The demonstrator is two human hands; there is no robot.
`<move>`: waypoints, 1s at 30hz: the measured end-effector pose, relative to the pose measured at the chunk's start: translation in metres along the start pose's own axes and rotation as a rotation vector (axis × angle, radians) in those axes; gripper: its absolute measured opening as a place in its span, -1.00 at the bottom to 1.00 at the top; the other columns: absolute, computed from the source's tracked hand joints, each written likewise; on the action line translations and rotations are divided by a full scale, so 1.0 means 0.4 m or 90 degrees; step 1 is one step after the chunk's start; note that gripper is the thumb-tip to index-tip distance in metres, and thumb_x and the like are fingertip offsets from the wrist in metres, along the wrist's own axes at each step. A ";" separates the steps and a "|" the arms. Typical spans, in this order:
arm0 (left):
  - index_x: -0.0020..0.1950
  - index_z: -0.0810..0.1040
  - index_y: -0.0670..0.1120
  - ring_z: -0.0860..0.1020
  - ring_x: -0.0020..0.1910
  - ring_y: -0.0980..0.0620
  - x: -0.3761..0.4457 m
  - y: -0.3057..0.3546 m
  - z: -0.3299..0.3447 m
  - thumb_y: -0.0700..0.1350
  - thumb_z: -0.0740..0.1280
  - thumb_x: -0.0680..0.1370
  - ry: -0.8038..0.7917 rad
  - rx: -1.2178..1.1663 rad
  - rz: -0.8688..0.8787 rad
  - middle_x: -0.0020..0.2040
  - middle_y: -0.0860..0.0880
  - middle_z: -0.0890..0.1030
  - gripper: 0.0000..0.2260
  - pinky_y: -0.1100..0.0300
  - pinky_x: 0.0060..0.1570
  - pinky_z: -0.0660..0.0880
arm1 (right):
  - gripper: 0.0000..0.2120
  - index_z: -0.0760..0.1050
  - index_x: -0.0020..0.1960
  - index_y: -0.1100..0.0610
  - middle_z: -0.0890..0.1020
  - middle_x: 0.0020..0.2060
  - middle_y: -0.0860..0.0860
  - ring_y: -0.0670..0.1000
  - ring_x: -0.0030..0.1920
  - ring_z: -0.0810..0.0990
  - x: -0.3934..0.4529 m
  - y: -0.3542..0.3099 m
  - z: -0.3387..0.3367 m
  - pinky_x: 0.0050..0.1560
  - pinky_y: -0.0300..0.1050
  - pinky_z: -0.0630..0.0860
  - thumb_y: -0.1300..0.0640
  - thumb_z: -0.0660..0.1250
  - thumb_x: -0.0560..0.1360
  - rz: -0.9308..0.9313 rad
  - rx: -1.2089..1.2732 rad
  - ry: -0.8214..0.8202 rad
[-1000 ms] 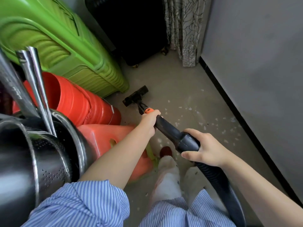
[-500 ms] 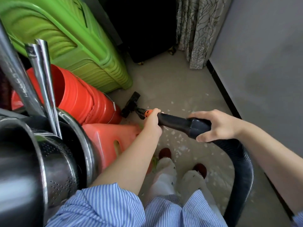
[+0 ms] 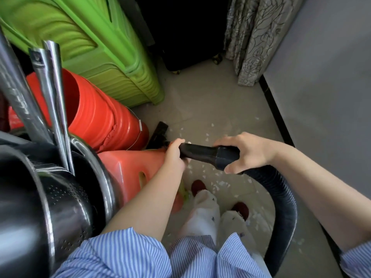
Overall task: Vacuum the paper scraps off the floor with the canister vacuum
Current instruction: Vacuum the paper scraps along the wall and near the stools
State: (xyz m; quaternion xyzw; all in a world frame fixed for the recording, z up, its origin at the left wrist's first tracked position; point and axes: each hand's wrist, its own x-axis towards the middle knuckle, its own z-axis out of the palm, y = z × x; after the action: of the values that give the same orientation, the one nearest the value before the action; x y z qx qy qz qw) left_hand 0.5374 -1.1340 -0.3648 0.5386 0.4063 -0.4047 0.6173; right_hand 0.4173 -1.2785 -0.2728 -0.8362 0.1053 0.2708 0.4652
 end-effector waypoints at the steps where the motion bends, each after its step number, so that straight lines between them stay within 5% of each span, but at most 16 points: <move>1: -0.26 0.40 -0.17 0.54 -0.47 0.00 0.010 0.008 -0.006 -0.21 0.24 0.56 -0.005 0.012 -0.013 -0.42 -0.09 0.53 -0.82 0.21 -0.41 0.52 | -0.55 0.47 0.21 0.05 0.62 -0.14 -0.03 -0.06 -0.21 0.55 0.016 -0.002 0.008 -0.16 -0.27 0.46 0.14 0.46 0.34 -0.002 -0.007 -0.002; 7: -0.20 0.43 -0.14 0.48 -0.32 0.00 0.061 0.039 -0.024 -0.09 0.29 0.56 0.034 0.104 -0.073 -0.24 -0.09 0.48 -0.82 0.12 -0.38 0.47 | -0.53 0.45 0.22 0.04 0.63 -0.13 -0.01 -0.03 -0.19 0.53 0.056 -0.003 0.042 -0.16 -0.23 0.45 0.10 0.46 0.33 0.000 -0.041 -0.012; 12: -0.34 0.35 -0.19 0.45 -0.71 0.04 0.075 0.057 -0.016 -0.14 0.28 0.55 0.054 0.271 -0.072 -0.65 -0.07 0.46 -0.71 0.13 -0.39 0.40 | -0.43 0.43 0.28 0.05 0.64 -0.10 0.01 -0.04 -0.19 0.55 0.054 -0.010 0.044 -0.15 -0.20 0.48 0.01 0.45 0.29 -0.010 -0.036 -0.011; 15: -0.37 0.29 -0.19 0.37 -0.78 0.07 0.083 0.070 0.000 -0.19 0.16 0.58 0.053 0.334 -0.061 -0.73 -0.05 0.38 -0.69 0.17 -0.40 0.33 | -0.43 0.43 0.28 0.03 0.64 -0.11 0.00 -0.04 -0.19 0.54 0.067 -0.015 0.018 -0.15 -0.21 0.47 0.01 0.46 0.29 -0.017 -0.034 -0.008; 18: -0.38 0.27 -0.19 0.44 -0.58 -0.04 0.071 0.069 0.008 -0.22 0.12 0.59 0.030 0.261 -0.055 -0.64 -0.10 0.41 -0.68 0.19 -0.38 0.33 | -0.50 0.45 0.25 0.02 0.63 -0.17 -0.01 -0.09 -0.27 0.52 0.075 -0.018 -0.012 -0.18 -0.21 0.46 0.07 0.47 0.33 -0.032 -0.060 -0.018; 23: -0.39 0.26 -0.17 0.39 -0.59 0.05 0.042 0.079 0.048 -0.26 0.11 0.58 0.015 0.112 -0.020 -0.66 -0.03 0.38 -0.69 0.24 -0.42 0.37 | -0.55 0.49 0.17 0.01 0.58 -0.27 -0.10 -0.16 -0.30 0.48 0.092 -0.022 -0.092 -0.25 -0.26 0.41 0.09 0.48 0.31 -0.068 -0.086 -0.046; 30: -0.37 0.27 -0.17 0.35 -0.39 0.02 0.031 0.141 0.156 -0.30 0.12 0.55 0.045 -0.040 0.019 -0.40 -0.07 0.36 -0.72 0.20 -0.31 0.38 | -0.53 0.50 0.19 0.06 0.64 -0.17 -0.01 -0.05 -0.20 0.52 0.144 -0.010 -0.241 -0.16 -0.19 0.43 0.11 0.48 0.31 -0.104 -0.116 -0.069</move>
State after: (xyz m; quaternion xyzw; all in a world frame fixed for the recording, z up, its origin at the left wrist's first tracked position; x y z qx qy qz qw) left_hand 0.5985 -1.1918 -0.3520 0.5390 0.4323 -0.3631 0.6251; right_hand 0.5011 -1.3525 -0.2613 -0.8649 -0.0139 0.2853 0.4126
